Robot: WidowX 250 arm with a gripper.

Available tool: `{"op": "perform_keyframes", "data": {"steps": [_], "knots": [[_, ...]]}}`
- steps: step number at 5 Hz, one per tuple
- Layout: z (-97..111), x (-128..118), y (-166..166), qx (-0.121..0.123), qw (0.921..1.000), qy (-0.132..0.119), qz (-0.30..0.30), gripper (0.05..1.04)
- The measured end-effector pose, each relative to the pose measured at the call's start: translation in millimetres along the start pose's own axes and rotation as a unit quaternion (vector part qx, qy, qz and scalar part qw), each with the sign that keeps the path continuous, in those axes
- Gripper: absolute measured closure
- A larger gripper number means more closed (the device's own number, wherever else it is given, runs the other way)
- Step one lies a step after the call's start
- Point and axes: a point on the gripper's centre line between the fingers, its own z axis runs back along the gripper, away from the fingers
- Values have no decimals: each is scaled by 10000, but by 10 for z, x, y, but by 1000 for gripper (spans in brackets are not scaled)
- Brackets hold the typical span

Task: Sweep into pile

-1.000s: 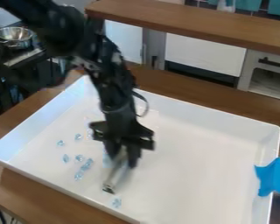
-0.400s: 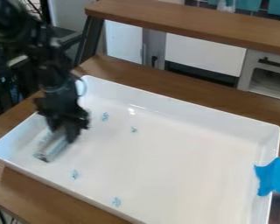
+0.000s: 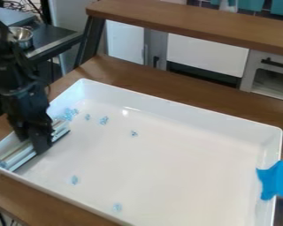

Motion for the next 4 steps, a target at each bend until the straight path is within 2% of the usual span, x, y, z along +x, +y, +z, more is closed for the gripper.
{"op": "perform_keyframes", "data": {"steps": [1, 2, 3, 4], "knots": [[92, 84, -205, -476, 9979, -224, 378, 700], [235, 304, -696, -642, 9944, -399, 742, 700], [224, 286, -1202, -795, 9942, -167, 711, 700], [248, 287, -1681, -983, 9933, -164, 577, 700]]}}
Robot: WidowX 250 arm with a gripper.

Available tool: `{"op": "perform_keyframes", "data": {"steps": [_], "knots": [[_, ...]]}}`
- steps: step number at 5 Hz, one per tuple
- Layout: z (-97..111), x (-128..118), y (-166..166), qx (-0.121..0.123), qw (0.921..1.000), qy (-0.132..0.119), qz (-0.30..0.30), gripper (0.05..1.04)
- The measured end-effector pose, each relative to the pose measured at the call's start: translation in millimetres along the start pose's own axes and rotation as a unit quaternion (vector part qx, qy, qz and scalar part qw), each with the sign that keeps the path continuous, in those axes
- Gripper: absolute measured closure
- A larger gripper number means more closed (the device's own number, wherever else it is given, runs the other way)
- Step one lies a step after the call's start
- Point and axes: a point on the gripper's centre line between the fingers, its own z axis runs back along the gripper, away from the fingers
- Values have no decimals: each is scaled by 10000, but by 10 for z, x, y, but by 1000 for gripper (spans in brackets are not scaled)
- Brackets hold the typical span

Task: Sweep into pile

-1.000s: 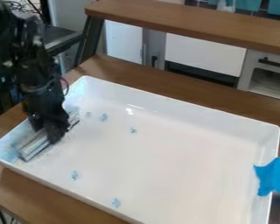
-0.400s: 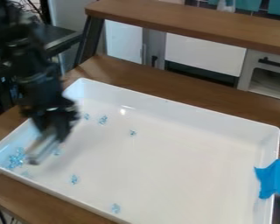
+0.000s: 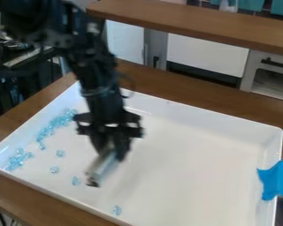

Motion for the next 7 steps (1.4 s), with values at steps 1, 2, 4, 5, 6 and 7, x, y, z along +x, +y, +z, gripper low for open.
{"op": "perform_keyframes", "data": {"steps": [1, 2, 4, 5, 6, 7], "knots": [[-94, -57, -287, -111, 9999, -44, 29, 700], [-209, -130, -446, -181, 9996, -171, -92, 700], [-392, -135, -179, 26, 9993, -355, -69, 700], [-381, -131, 44, 91, 9990, -431, -45, 700], [-272, -114, 487, 244, 9983, -532, -4, 700], [-154, -142, 951, 562, 9971, -495, -109, 700]]}}
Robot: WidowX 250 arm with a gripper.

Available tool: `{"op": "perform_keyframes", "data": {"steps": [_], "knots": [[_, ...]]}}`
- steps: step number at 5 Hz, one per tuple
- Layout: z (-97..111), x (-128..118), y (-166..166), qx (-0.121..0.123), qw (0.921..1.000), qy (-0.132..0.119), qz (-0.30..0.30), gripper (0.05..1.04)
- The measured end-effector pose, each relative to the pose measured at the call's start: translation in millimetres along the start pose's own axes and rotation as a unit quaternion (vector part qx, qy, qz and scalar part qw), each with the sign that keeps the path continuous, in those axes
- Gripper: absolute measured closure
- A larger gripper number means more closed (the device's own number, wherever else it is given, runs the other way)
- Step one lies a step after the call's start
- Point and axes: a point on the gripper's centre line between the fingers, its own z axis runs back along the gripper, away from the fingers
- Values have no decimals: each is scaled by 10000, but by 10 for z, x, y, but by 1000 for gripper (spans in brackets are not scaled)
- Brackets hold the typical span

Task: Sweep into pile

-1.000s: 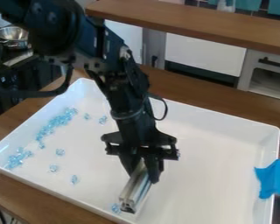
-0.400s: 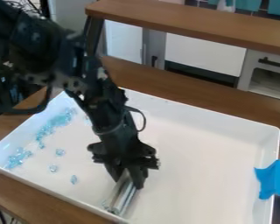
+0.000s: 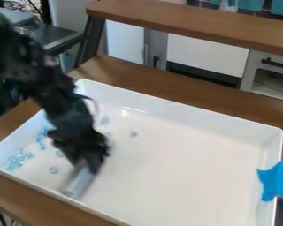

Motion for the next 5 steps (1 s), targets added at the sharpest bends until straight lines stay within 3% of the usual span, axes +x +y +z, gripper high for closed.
{"op": "perform_keyframes", "data": {"steps": [1, 2, 3, 4, 5], "knots": [[125, -140, 519, 373, 9988, 280, -123, 700], [197, -236, 669, 360, 9981, 401, -292, 700], [364, -118, 382, 165, 9997, 74, -152, 700], [408, 85, -184, -220, 9997, 102, -45, 700], [501, 348, -564, -326, 9992, 43, 228, 700]]}}
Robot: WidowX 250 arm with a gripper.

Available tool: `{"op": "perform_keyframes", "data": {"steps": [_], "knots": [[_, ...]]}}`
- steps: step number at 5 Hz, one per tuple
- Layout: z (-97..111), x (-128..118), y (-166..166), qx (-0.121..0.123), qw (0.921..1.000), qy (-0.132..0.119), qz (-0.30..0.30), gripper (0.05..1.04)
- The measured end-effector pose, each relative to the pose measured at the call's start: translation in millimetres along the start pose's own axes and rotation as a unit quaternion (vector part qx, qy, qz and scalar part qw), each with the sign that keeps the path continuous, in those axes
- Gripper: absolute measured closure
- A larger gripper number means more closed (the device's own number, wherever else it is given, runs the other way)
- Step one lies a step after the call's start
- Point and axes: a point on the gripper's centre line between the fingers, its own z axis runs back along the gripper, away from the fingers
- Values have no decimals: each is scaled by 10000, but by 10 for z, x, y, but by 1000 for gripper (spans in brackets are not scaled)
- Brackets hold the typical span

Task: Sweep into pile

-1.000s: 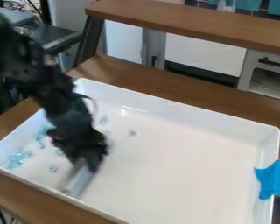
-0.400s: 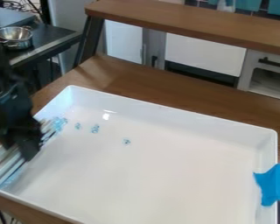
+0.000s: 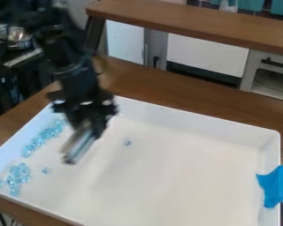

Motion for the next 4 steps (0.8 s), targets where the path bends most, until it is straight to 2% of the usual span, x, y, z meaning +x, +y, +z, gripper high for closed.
{"op": "perform_keyframes", "data": {"steps": [1, 2, 3, 4], "knots": [[-256, 156, -448, 433, 9988, 166, 159, 700], [-466, 368, -525, 1148, 9921, 83, 494, 700], [-667, 440, -484, 1331, 9897, 145, 513, 700], [-768, 503, -331, 1342, 9894, -25, 562, 700]]}}
